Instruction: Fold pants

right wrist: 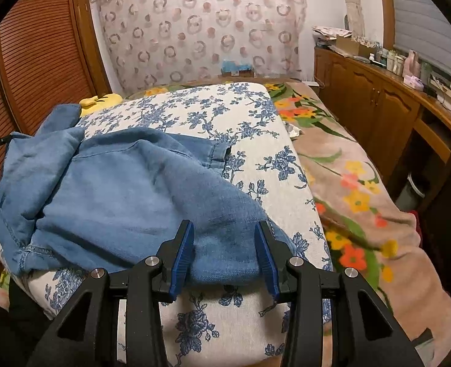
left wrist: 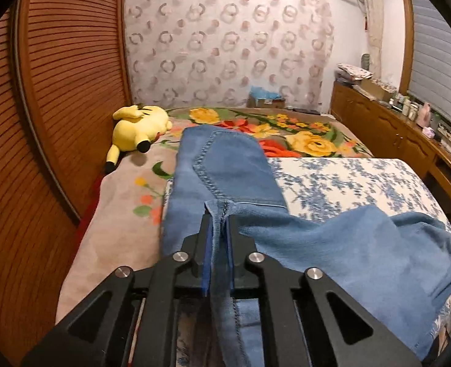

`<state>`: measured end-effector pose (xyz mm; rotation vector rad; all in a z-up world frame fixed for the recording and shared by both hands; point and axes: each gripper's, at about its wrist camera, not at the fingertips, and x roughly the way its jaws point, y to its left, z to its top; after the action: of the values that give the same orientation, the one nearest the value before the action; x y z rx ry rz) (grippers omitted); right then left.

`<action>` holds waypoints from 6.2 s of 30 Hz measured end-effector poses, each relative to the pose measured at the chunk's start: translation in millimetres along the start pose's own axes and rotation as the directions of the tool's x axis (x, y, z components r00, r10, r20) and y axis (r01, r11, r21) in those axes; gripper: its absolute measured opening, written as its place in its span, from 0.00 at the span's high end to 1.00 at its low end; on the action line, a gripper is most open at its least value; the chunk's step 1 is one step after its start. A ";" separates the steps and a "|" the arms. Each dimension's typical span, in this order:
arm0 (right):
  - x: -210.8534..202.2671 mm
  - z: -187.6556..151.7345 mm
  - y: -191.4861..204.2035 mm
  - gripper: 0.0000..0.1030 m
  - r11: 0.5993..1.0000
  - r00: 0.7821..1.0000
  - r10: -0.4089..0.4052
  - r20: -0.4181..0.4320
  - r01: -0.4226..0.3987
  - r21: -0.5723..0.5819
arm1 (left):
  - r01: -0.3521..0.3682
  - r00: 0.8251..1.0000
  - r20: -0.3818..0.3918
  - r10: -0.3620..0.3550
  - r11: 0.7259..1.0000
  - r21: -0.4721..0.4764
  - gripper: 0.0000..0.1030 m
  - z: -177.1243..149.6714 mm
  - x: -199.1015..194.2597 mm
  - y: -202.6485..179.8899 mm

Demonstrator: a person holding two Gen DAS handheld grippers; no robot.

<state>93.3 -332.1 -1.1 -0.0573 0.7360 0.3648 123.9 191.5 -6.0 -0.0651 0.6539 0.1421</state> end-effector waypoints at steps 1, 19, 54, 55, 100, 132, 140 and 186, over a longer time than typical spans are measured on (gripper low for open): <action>0.3 0.0 0.1 0.58 1.000 1.000 0.000 -0.003 0.000 -0.001 | 0.002 1.000 0.008 -0.002 1.000 0.006 0.75 -0.6 -2.8 -2.4; -2.1 -0.2 -8.0 0.58 1.000 1.000 -0.009 -0.027 0.008 -0.010 | 0.215 0.974 0.048 -0.220 0.972 0.092 0.20 -45.3 -53.0 -90.8; 5.7 -0.7 -23.8 0.46 0.996 0.998 -0.062 0.000 0.062 -0.068 | 0.283 0.959 -0.069 -0.276 0.951 0.127 0.20 -96.5 -47.3 -153.5; 8.4 -0.4 -25.0 0.46 0.996 0.998 -0.062 -0.010 0.062 -0.065 | 0.284 0.958 -0.073 -0.277 0.950 0.128 0.20 -98.0 -45.8 -155.4; -75.9 84.5 101.3 0.89 0.872 0.917 0.369 0.149 -0.286 -0.397 | 0.254 0.967 -0.025 -0.253 0.964 0.081 0.20 -96.3 -74.2 -127.7; -22.6 129.3 247.7 0.61 0.716 0.827 0.562 0.011 -0.479 -0.508 | 0.177 0.984 0.019 -0.177 0.984 -0.003 0.20 -100.1 -99.7 -62.4; 8.2 115.6 238.3 0.61 0.780 0.886 0.462 -0.045 -0.430 -0.455 | 0.164 0.986 -0.011 -0.164 0.986 0.000 0.20 -103.6 -77.4 -64.0; 74.2 183.9 325.1 0.99 0.778 0.869 0.483 -0.107 -0.482 -0.403 | 0.193 0.981 0.030 -0.193 0.981 0.014 0.90 -114.7 -98.8 -49.5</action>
<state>150.5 27.4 110.7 -0.2775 0.6519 1.0201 -15.0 119.6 -35.7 -0.1150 0.6139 -0.0479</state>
